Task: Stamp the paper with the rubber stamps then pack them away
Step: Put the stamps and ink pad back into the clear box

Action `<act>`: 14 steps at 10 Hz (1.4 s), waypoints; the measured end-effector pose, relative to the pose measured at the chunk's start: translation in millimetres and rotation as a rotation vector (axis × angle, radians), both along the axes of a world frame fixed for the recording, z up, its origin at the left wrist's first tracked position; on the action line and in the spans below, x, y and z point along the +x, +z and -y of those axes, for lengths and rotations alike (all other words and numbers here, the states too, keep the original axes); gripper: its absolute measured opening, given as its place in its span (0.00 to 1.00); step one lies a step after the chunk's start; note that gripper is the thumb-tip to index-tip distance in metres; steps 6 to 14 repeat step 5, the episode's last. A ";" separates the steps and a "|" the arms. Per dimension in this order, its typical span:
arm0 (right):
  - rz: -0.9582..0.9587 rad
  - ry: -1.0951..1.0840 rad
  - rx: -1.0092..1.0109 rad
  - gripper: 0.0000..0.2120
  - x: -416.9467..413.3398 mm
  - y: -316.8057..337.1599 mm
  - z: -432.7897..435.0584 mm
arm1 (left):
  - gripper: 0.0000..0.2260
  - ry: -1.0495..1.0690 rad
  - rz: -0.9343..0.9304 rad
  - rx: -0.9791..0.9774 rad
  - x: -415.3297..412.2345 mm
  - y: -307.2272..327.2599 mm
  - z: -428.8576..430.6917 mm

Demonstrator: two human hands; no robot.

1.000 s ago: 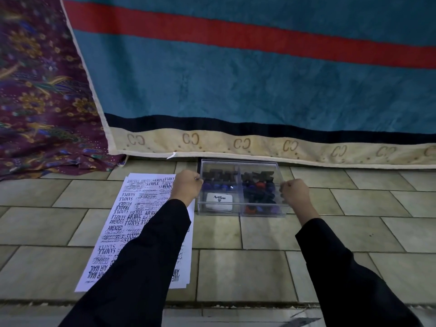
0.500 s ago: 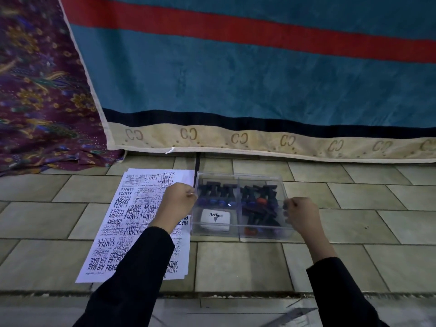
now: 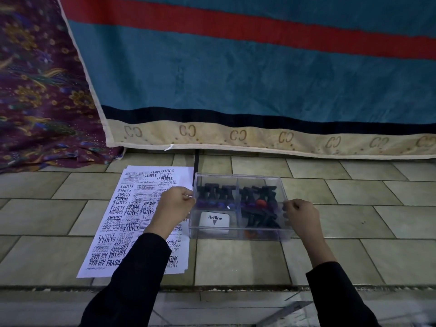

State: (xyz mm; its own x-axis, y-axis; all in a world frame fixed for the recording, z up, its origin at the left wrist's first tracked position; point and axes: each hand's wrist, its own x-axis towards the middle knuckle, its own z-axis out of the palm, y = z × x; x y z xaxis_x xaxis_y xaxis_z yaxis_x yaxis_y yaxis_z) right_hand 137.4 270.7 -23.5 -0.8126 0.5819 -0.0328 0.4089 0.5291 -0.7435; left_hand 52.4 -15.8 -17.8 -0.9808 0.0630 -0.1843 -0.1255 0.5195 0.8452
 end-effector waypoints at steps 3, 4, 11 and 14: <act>0.010 0.002 -0.035 0.15 3.3 -2.8 -3.2 | 0.06 -0.049 0.111 0.082 -5.6 3.3 7.4; -0.095 -0.020 -0.120 0.18 18.9 3.9 -10.7 | 0.13 -0.023 0.007 0.063 9.4 19.8 24.6; -0.261 -0.013 -0.193 0.13 38.2 21.7 -26.3 | 0.09 -0.033 -0.061 0.167 43.6 35.5 51.0; -0.261 -0.013 -0.193 0.13 38.2 21.7 -26.3 | 0.09 -0.033 -0.061 0.167 43.6 35.5 51.0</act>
